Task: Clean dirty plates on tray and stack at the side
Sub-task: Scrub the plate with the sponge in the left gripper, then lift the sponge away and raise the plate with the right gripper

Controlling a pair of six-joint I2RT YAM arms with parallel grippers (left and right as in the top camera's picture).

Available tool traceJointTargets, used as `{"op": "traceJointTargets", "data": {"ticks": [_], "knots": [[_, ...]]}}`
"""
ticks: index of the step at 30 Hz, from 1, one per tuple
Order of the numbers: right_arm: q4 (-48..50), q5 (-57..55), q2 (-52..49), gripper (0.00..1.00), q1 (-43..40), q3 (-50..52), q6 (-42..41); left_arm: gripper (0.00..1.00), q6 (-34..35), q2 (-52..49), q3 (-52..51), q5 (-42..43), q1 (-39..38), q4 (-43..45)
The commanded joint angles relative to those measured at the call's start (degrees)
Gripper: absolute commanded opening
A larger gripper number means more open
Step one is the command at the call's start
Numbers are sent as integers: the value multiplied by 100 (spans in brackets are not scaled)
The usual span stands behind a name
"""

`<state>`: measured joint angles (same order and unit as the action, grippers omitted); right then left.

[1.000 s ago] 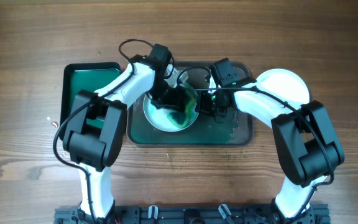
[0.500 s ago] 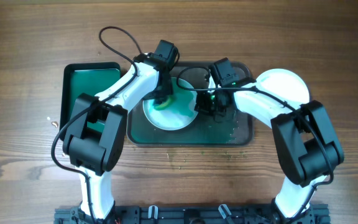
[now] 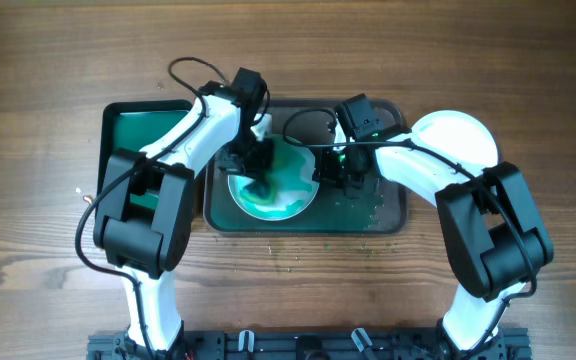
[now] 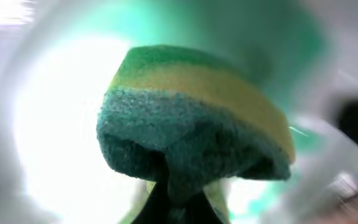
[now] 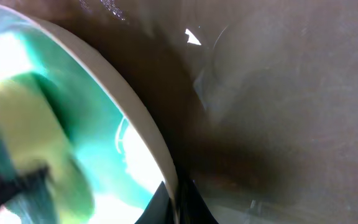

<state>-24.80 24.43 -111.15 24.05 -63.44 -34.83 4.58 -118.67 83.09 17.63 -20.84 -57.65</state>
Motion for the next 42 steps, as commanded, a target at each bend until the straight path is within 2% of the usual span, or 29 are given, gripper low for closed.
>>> {"op": "traceJointTargets", "data": {"ticks": [1,4,8,12,13,15,18,22,26,28,29,33,35,37,42], "knots": [[-7,-249,-118,4,-44,153,-116,4,-951,-221,-151,2118,-155,72],[-9,-232,-116,4,-44,153,-111,4,-800,-221,-151,2044,-155,474],[-9,-232,-116,4,-44,153,-111,4,74,-221,-151,1257,-155,1270],[-9,-234,-116,4,-44,153,-111,4,1034,-221,-151,-807,-149,1908],[-9,-234,-116,4,-44,153,-109,4,1307,-221,-151,-1600,-138,1954],[-9,-234,-116,4,-44,153,-109,4,1631,-221,-149,-2422,-111,1821],[-7,-234,-116,4,-44,153,-109,4,2470,-221,-144,-3718,-76,1014],[-4,-234,-116,4,-44,153,-111,4,2470,-221,-144,-4044,-74,225],[-7,-232,-116,4,-44,153,-111,4,2612,-221,-144,-3768,-81,-402],[-4,-232,-116,4,-44,153,-111,4,2428,-221,-144,-3088,-81,-632],[-7,-232,-116,4,-44,153,-111,4,2146,-221,-144,-2673,-81,-638],[17,-114,-116,4,-44,153,79,4,175,-219,-142,-179,-74,-605],[17,-98,-116,4,-44,153,79,4,-439,-219,-131,688,-61,-608],[17,-96,-116,4,-44,153,79,4,-695,-219,-90,1163,-37,-605],[35,-9,-116,4,-44,153,188,4,-713,-219,457,1840,238,-505]]}}
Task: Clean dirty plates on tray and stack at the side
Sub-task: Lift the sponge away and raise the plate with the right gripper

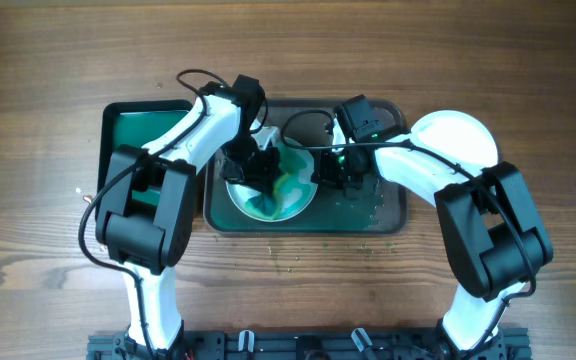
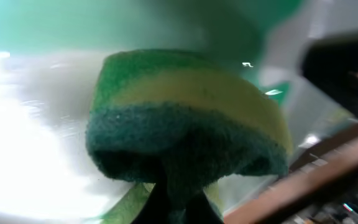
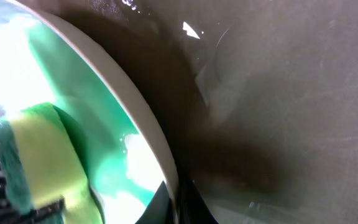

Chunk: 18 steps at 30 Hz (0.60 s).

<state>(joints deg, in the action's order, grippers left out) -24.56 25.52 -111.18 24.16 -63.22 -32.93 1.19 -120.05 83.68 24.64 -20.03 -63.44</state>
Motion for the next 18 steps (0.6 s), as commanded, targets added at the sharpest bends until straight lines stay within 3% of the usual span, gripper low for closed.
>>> {"op": "traceJointTargets", "data": {"ticks": [1,5,7,10,18], "knots": [[11,-118,-114,4,-55,131,-2,4,-372,-81,549,1178,214,90],[9,-98,-111,4,-55,131,83,4,103,-70,1449,833,566,-13],[-17,-101,-72,4,-55,131,105,4,885,-70,1875,-63,809,-162],[-94,-269,87,4,-55,131,142,4,1410,-59,1932,-715,977,-229],[-1263,-3106,1657,4,0,131,173,4,1451,-70,1930,-802,861,-435]]}}
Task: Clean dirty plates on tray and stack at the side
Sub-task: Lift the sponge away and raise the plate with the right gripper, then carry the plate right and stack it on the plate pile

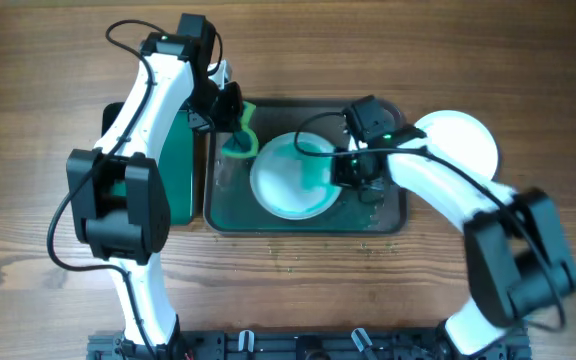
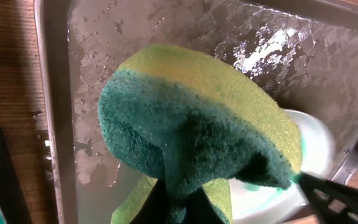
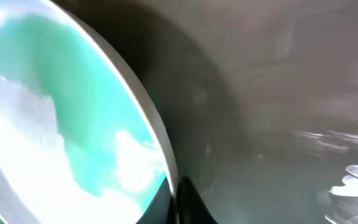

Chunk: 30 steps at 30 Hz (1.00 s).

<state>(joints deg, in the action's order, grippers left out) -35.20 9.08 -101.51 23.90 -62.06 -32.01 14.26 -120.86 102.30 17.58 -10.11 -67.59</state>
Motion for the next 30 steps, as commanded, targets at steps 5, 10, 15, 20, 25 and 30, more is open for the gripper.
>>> {"op": "traceJointTargets", "data": {"ticks": [5,10,15,20,25,30], "knots": [[-704,-3215,1587,4,308,15,208,4,144,9,68,-96,-389,-13],[-922,-4522,2061,4,675,15,544,4,142,9,68,-168,-684,-11],[-1029,-5582,2210,4,1071,15,778,4,144,9,68,-562,-874,-15],[-1071,-6896,2225,4,1661,15,1263,4,144,9,68,-570,-916,9],[-1069,-8450,2225,4,2262,15,1276,4,144,9,68,-573,-916,9],[-817,-9270,2225,4,2723,15,1965,4,144,9,68,-573,-918,33]]}}
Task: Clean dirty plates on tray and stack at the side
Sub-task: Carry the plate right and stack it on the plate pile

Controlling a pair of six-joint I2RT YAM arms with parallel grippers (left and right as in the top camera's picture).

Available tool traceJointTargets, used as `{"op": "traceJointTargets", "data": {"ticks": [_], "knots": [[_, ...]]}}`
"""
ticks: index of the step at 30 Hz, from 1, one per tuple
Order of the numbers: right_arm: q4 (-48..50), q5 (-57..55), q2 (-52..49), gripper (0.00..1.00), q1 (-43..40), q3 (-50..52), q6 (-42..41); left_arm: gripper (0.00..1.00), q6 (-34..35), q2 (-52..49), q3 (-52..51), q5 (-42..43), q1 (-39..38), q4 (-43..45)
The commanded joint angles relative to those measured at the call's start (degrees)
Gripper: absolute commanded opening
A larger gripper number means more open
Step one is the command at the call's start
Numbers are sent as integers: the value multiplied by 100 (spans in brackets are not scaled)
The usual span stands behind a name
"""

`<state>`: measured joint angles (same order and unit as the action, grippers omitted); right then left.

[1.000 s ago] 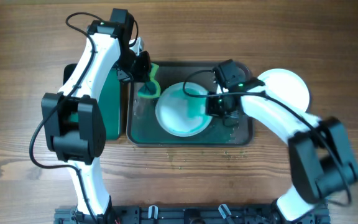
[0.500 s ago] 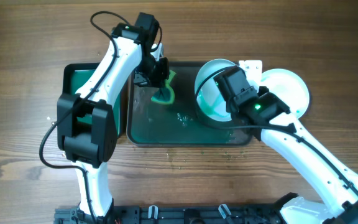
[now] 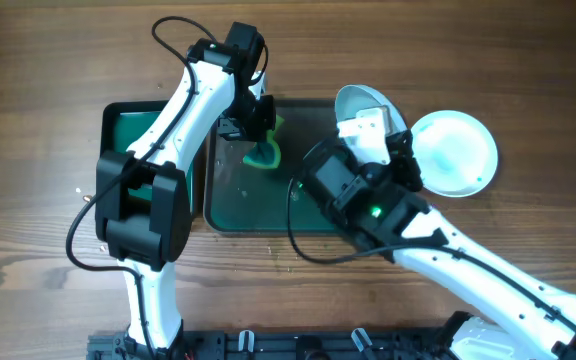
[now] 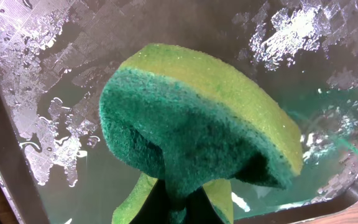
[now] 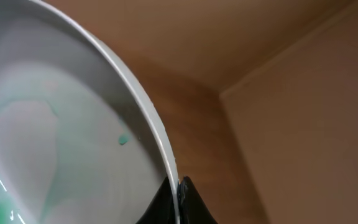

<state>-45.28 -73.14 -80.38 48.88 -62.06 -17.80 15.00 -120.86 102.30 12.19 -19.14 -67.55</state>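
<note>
My right gripper (image 5: 178, 183) is shut on the rim of a white plate (image 5: 55, 124) smeared with pale green soap. In the overhead view that plate (image 3: 360, 102) hangs tilted, lifted above the back right of the grey tray (image 3: 313, 222). My left gripper (image 4: 179, 208) is shut on a green and yellow sponge (image 4: 191, 118), held just over the wet tray floor (image 4: 48, 81) near its left end. From above the sponge (image 3: 261, 154) shows below the left wrist. Another white plate (image 3: 456, 150) lies on the table to the right.
A dark tray with a green inside (image 3: 133, 150) sits left of the grey tray, partly under my left arm. Green soapy water pools on the grey tray's floor. Small droplets dot the wooden table (image 3: 288, 262) in front of it.
The plate lay in the grey tray with my right gripper on its rim; now it is lifted out and held high over the tray's back right. The sponge has shifted slightly right over the tray.
The sponge was pressed on the green-soaped plate in the tray while my right gripper held its rim, at both of the first two moments. Then the sponge was off the plate at the tray's back left corner. Now the plate is raised out of the tray.
</note>
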Motion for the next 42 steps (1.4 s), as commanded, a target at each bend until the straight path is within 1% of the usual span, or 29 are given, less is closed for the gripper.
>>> {"op": "traceJointTargets", "data": {"ticks": [1,3,7,12,16,17,19,20,22,23,24,26,30,31,32,34,37,40,42], "knots": [[251,-1126,111,4,260,15,634,4,70,9,68,-33,-13,33],[413,-1351,111,4,323,15,800,4,70,9,68,-33,-15,44],[741,-1375,111,4,345,15,1207,4,70,9,68,-33,-15,46],[839,-1349,111,4,345,15,1200,4,70,9,68,-33,-15,68],[837,-892,111,4,345,15,1180,4,70,9,68,-33,-15,72],[837,-581,111,4,343,15,1180,4,68,9,68,-33,-15,72],[811,671,111,4,278,15,1099,4,68,9,68,-39,-15,70],[704,1403,111,4,179,15,831,4,68,9,68,-96,-15,68],[389,2396,111,4,-101,15,-48,4,70,9,68,-175,-15,61],[92,3128,109,4,-431,15,-739,4,70,9,68,-179,-15,61],[-63,3764,109,4,-763,15,-973,4,70,9,68,-179,-15,61],[-107,4806,111,4,-1379,15,-914,4,70,9,68,-179,-15,61],[-20,7047,111,4,-3075,15,-503,4,72,9,68,-179,-15,48],[-22,7357,111,4,-3425,15,-466,4,70,9,68,-179,-15,42],[-44,7700,109,4,-3950,17,-466,4,70,9,68,-179,-15,33],[-72,7969,109,4,-4863,44,-481,4,70,9,68,-179,-15,26],[-46,7901,109,4,-5786,229,-723,4,72,9,68,-179,-15,24],[385,7772,103,4,-6741,791,-984,4,70,9,68,-179,-15,26],[796,7770,98,4,-7125,1220,-981,4,70,9,68,-179,-15,33]]}}
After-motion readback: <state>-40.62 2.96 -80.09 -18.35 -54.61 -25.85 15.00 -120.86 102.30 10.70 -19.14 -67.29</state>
